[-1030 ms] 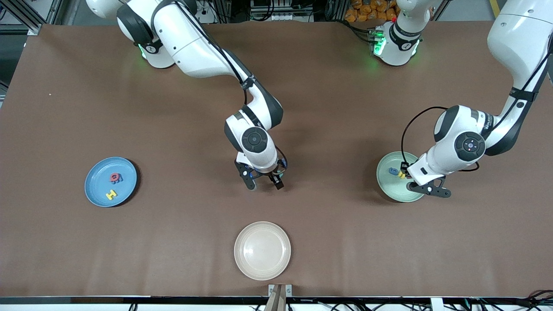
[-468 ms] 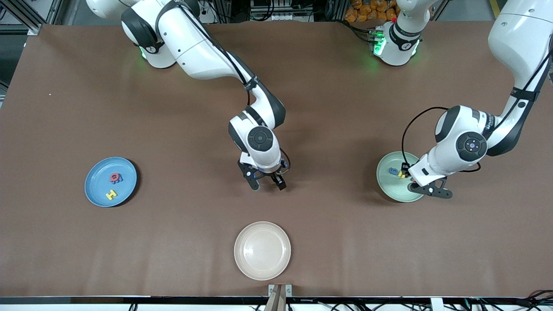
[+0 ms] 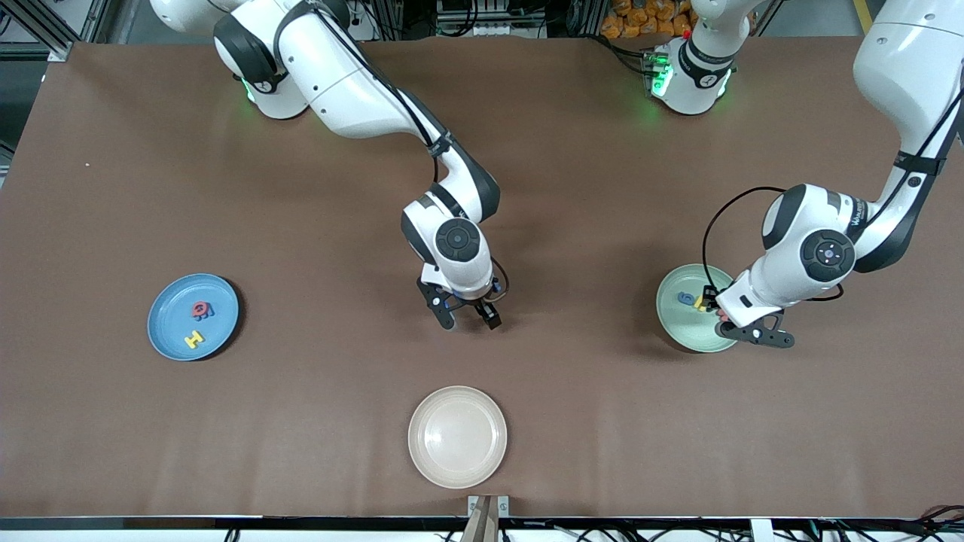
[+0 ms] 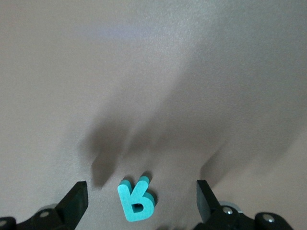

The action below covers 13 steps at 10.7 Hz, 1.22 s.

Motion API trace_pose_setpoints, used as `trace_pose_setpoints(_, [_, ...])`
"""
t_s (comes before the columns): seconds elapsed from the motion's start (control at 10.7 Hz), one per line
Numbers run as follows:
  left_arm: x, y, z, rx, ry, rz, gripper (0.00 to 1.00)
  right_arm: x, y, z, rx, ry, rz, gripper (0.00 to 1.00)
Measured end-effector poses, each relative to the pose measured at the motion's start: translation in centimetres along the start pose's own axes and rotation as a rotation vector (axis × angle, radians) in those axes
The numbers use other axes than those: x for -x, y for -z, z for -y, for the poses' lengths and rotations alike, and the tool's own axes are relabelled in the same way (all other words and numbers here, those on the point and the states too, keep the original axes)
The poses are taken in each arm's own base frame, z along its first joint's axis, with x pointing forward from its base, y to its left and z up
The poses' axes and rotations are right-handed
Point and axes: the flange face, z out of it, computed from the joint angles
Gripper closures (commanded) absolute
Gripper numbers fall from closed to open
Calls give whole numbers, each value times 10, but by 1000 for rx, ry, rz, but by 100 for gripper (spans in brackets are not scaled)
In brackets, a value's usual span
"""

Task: Sort uppercase to blue plate, lowercase to green plate
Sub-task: 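Lower the right gripper onto the teal R and grasp it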

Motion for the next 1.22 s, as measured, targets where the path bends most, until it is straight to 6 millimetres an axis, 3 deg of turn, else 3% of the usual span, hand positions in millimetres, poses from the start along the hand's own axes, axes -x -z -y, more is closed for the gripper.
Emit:
trace_pose_setpoints(0.09, [-1,2,2,-2,3,-5,41,2,-2,-1,2,6,-4,91])
trace_pose_setpoints(0.19, [-1,4,3,-4,5,-8,41,3,-2,-1,2,11,-8,100])
trace_pose_setpoints(0.28, [-1,6,4,-6,7,-9,40,4,-2,-1,3,13,-10,100])
trace_pose_setpoints(0.37, [-1,6,6,-8,8,-10,33,4,0,0,2,14,-11,100])
trace_pose_setpoints(0.47, [-1,7,6,-8,9,-10,13,5,2,1,-3,15,-12,100])
trace_pose_setpoints(0.56, [-1,7,7,-8,10,-10,0,5,5,2,-8,16,-12,100])
trace_pose_setpoints(0.94, [-1,7,6,-10,7,-11,0,-1,6,5,-17,19,-29,100])
trace_pose_setpoints(1.03, [-1,8,6,-11,7,-11,0,-12,11,9,-28,19,-46,100])
trace_pose_setpoints(1.22, [-2,10,6,-12,9,-16,0,-67,26,19,-46,49,-69,100])
